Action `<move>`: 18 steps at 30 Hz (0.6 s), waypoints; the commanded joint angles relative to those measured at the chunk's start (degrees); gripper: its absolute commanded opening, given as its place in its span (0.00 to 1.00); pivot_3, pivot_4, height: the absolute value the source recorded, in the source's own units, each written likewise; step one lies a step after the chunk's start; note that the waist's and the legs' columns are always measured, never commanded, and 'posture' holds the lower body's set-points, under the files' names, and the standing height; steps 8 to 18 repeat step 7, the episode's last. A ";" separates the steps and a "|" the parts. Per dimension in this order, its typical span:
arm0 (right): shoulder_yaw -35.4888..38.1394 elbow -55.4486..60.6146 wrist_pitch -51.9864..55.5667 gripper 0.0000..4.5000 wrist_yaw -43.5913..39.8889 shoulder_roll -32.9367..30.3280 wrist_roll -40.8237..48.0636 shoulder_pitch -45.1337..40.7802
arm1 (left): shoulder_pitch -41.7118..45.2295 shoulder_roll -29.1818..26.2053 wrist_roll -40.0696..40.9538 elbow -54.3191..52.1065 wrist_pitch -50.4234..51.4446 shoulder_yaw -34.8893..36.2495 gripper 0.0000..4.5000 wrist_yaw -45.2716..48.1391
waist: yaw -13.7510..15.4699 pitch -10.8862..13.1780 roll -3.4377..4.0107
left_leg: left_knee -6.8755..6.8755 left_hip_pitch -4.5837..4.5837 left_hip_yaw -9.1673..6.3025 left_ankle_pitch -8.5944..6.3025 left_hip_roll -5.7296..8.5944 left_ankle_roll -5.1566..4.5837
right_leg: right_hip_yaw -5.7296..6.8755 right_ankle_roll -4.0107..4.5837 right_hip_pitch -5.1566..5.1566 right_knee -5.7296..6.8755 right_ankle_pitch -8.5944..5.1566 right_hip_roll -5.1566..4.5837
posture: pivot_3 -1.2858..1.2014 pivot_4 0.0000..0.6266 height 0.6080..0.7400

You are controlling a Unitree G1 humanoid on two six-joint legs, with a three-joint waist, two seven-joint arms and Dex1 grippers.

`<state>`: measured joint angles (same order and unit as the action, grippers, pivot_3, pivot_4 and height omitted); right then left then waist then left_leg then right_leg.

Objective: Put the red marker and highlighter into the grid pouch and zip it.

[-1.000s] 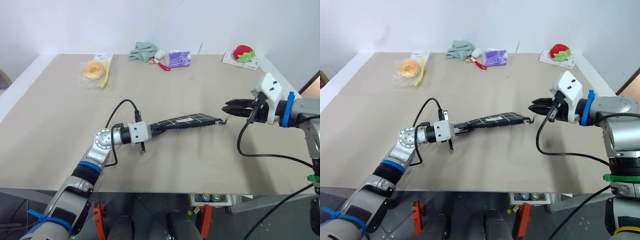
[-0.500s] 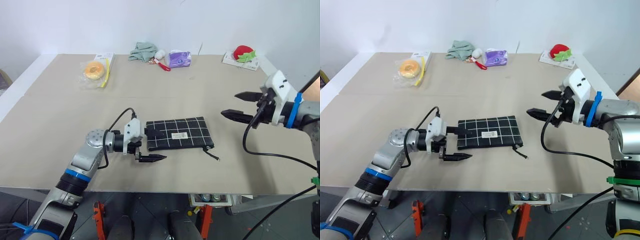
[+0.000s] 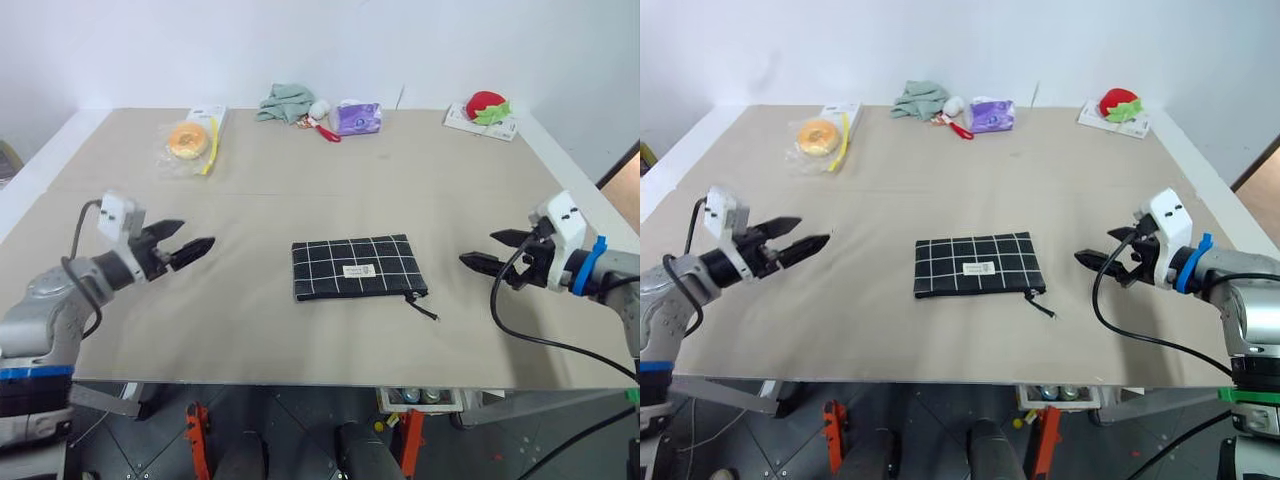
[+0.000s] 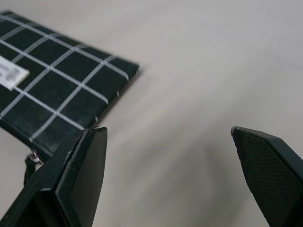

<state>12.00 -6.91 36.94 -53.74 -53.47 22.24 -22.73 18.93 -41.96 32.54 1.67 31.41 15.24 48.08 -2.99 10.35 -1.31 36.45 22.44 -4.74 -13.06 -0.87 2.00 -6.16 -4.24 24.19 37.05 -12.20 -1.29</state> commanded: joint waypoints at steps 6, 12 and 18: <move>1.22 -1.05 -1.46 1.00 -2.37 -0.29 1.18 -1.25 | 1.00 -4.93 -0.89 -1.52 -0.94 0.93 0.99 3.55 | 0.07 0.00 0.00 | 0.01 -0.03 0.04 0.02 -0.02 0.03 | -0.01 0.11 -0.01 0.00 -0.04 0.00 | 0.52 0.24 0.99; 1.31 -1.11 -1.72 1.00 -2.18 -0.15 1.07 -1.17 | 1.26 -4.98 -1.08 -1.50 -0.75 0.71 0.99 3.46 | 0.07 0.00 0.00 | 0.00 -0.03 0.03 0.02 -0.03 0.03 | 0.00 0.07 -0.01 0.00 -0.02 0.01 | 0.52 0.24 0.99; 1.31 -1.11 -1.72 1.00 -2.18 -0.15 1.07 -1.17 | 1.26 -4.98 -1.08 -1.50 -0.75 0.71 0.99 3.46 | 0.07 0.00 0.00 | 0.00 -0.03 0.03 0.02 -0.03 0.03 | 0.00 0.07 -0.01 0.00 -0.02 0.01 | 0.52 0.24 0.99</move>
